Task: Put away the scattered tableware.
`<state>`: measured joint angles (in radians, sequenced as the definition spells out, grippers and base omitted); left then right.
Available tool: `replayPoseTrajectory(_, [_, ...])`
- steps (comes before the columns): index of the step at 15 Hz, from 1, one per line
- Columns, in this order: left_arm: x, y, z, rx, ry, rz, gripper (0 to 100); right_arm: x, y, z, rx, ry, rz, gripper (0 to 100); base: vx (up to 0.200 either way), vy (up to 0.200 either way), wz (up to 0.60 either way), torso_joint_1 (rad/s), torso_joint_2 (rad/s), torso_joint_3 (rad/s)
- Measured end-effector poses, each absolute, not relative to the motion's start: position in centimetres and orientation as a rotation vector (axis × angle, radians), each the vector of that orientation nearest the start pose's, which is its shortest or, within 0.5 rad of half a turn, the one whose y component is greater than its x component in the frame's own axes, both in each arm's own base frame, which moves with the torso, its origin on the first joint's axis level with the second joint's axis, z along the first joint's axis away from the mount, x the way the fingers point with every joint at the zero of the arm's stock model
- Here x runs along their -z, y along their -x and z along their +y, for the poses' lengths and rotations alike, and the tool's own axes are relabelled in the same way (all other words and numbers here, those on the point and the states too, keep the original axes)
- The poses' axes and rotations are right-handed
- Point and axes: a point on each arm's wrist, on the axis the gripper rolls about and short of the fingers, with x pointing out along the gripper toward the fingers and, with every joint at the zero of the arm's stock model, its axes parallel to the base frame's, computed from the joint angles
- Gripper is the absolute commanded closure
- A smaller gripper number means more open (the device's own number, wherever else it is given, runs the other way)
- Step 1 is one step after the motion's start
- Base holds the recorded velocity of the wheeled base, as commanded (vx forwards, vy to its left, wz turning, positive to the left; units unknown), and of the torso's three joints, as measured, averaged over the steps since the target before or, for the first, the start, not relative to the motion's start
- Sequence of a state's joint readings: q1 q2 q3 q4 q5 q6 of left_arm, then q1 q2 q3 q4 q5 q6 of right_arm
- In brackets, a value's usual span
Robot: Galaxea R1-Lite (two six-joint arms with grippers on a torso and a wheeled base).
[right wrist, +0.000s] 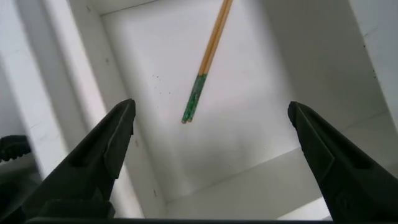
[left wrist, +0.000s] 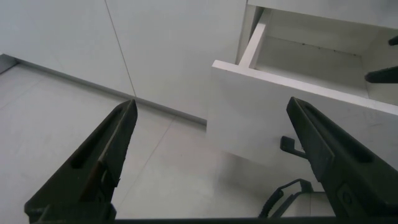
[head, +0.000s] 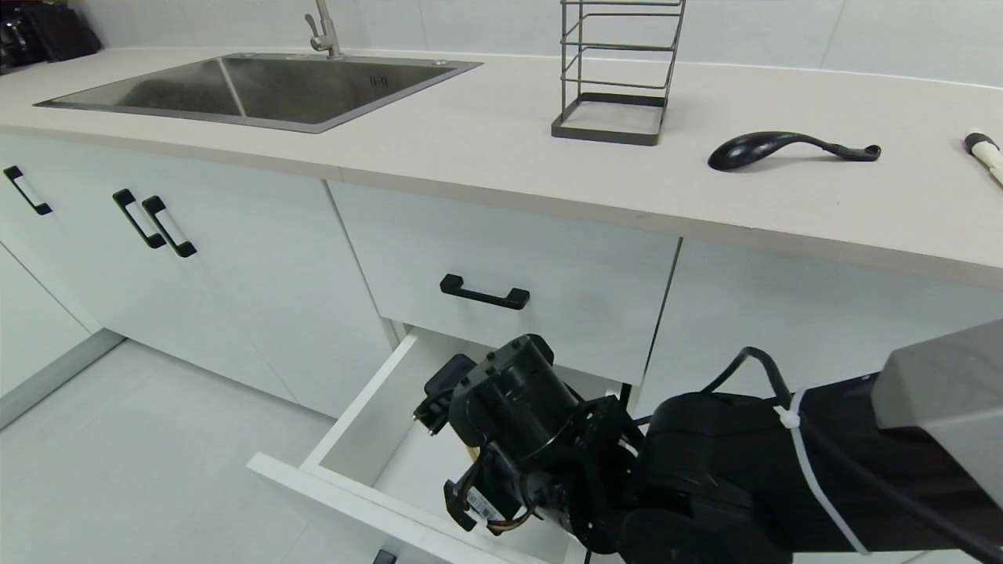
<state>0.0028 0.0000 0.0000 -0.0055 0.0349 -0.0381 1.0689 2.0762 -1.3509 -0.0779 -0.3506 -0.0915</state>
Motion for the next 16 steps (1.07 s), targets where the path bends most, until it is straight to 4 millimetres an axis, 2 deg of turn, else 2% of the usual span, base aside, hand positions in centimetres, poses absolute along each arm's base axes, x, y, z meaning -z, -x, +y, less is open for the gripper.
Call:
replayPoseTrajectory(4, [-7.6,2.3,0.1,-0.037,0.038,-0.006,0,-14.7,-18.8,33.6,-0.782,0.502,0.431,0,0.0,0.0,0.0,0.0,0.0,0.0])
replayPoseTrajectory(8, [-7.6,2.3,0.1,-0.037,0.038,-0.006,0,-14.8,-16.6,30.9,-0.862,0.471,0.368,0,0.0,0.0,0.0,0.0,0.0,0.0])
replayPoseTrajectory(12, [-7.6,2.3,0.1,-0.037,0.038,-0.006,0,-14.9,-14.9,26.8,-0.977,0.47,0.259,0,0.0,0.0,0.0,0.0,0.0,0.0])
replayPoseTrajectory(16, [-7.6,2.3,0.1,-0.038,0.038,-0.006,0,-15.6,-15.2,22.4,-1.079,0.454,0.222,0,0.0,0.0,0.0,0.0,0.0,0.0])
